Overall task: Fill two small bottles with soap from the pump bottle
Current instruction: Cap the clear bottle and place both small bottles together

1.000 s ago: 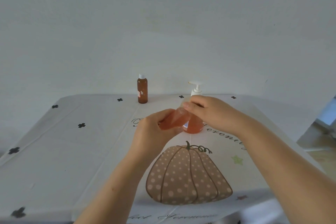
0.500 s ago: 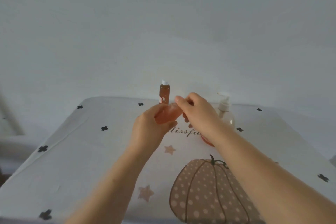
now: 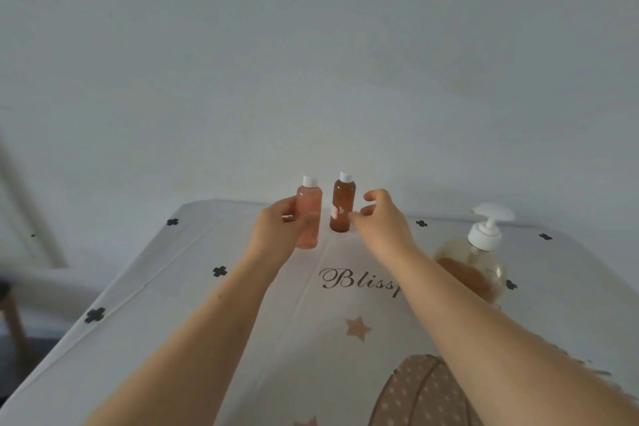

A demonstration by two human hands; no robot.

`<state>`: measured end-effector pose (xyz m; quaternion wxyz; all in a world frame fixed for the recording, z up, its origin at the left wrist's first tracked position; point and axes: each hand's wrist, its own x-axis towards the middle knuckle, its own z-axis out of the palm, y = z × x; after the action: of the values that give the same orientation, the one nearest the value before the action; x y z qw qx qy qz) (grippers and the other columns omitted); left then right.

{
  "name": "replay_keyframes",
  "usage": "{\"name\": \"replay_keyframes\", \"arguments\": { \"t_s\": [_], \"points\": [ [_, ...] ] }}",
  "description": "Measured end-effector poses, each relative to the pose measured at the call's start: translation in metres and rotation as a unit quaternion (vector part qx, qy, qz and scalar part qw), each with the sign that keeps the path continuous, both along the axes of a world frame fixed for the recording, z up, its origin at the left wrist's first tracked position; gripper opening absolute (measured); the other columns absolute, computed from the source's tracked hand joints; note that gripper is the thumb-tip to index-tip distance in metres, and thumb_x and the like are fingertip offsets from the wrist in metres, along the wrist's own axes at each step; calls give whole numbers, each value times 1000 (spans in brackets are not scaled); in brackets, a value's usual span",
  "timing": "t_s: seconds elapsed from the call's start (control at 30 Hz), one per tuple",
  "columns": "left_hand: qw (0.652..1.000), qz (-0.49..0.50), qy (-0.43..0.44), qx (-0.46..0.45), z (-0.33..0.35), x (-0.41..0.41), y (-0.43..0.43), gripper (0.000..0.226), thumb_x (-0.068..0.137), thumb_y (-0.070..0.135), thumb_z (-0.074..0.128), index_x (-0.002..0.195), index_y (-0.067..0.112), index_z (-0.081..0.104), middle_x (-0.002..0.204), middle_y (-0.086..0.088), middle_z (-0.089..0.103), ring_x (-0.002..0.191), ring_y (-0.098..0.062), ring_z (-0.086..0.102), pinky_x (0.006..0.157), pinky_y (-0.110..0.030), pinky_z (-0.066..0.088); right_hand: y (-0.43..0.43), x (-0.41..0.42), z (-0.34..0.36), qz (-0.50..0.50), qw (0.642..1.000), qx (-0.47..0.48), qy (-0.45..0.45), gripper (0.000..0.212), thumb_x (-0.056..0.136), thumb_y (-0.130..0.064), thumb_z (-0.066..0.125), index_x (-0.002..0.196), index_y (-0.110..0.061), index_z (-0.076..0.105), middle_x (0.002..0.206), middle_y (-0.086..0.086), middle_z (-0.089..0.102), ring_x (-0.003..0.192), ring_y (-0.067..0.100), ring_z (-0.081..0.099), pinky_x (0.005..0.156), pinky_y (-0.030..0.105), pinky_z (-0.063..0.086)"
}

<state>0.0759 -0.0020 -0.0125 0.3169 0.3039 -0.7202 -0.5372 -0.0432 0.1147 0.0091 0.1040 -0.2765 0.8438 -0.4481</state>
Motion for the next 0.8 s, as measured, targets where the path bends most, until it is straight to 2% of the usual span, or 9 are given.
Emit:
{"name": "replay_keyframes", "arguments": {
  "t_s": [0.07, 0.17, 0.23, 0.3, 0.33, 0.43, 0.47, 0.63, 0.8],
  "points": [
    [1000, -2, -14, -11, -4, -9, -10, 16, 91, 24, 65, 107, 24, 66, 95, 8, 66, 89, -12, 61, 66, -20, 42, -14, -6, -6, 3, 1000, -2, -10, 60, 97, -40, 65, 146, -17, 40, 136, 5, 58, 114, 22, 59, 83, 30, 41],
    [999, -6, -30, -15, -12, -22, -23, 29, 92, 24, 65, 121, 18, 65, 111, 1, 69, 100, -16, 63, 70, -21, 45, -29, -13, -15, 8, 1000, -5, -2, 58, 98, -33, 65, 147, -12, 40, 130, 6, 61, 98, 17, 56, 81, 30, 43],
    [999, -10, -29, -8, -17, -29, -30, 30, 92, 23, 65, 121, 18, 64, 113, 0, 70, 103, -17, 65, 80, -28, 52, -36, -17, -21, 9, 1000, -4, -8, 58, 99, -27, 64, 148, -11, 39, 125, 5, 62, 95, 17, 56, 80, 30, 43],
    [1000, -13, -25, -9, -18, -34, -35, 27, 92, 23, 65, 119, 19, 65, 112, 1, 70, 104, -16, 66, 90, -36, 54, -40, -20, -26, 11, 1000, -2, -18, 56, 99, -22, 63, 148, -12, 39, 129, 5, 62, 99, 19, 58, 82, 31, 44],
    [1000, -17, -23, -13, -18, -36, -37, 27, 92, 22, 64, 119, 18, 64, 113, 1, 70, 103, -15, 66, 89, -34, 54, -41, -21, -27, 11, 1000, -1, -18, 52, 99, -21, 62, 146, -13, 41, 129, 5, 63, 101, 20, 60, 83, 31, 45],
    [999, -32, -14, -22, -16, -43, -43, 31, 94, 15, 61, 125, 15, 59, 117, 1, 66, 100, -13, 63, 73, -18, 48, -45, -26, -30, 10, 1000, 13, 1, 37, 97, -20, 63, 132, -13, 51, 121, 4, 65, 102, 23, 63, 82, 33, 46],
    [999, -33, -11, -24, -16, -46, -44, 33, 95, 14, 61, 127, 14, 58, 119, 1, 65, 101, -14, 63, 71, -17, 46, -46, -28, -30, 9, 1000, 18, 6, 37, 95, -18, 65, 129, -12, 53, 118, 3, 65, 103, 24, 63, 81, 33, 46],
    [998, -29, -19, -52, -19, -58, -51, 35, 94, 14, 62, 128, 14, 58, 121, -3, 63, 103, -21, 65, 75, -27, 50, -54, -38, -33, -8, 999, 33, 29, 41, 88, -17, 74, 124, -11, 55, 117, 6, 63, 92, 22, 58, 75, 30, 41],
    [997, -25, -26, -72, -19, -66, -56, 36, 94, 14, 63, 129, 12, 57, 117, -6, 63, 100, -22, 64, 73, -29, 47, -65, -43, -34, -33, 998, 43, 39, 49, 86, -27, 79, 123, -10, 53, 123, 10, 60, 108, 32, 64, 85, 38, 51]
  ]
}}
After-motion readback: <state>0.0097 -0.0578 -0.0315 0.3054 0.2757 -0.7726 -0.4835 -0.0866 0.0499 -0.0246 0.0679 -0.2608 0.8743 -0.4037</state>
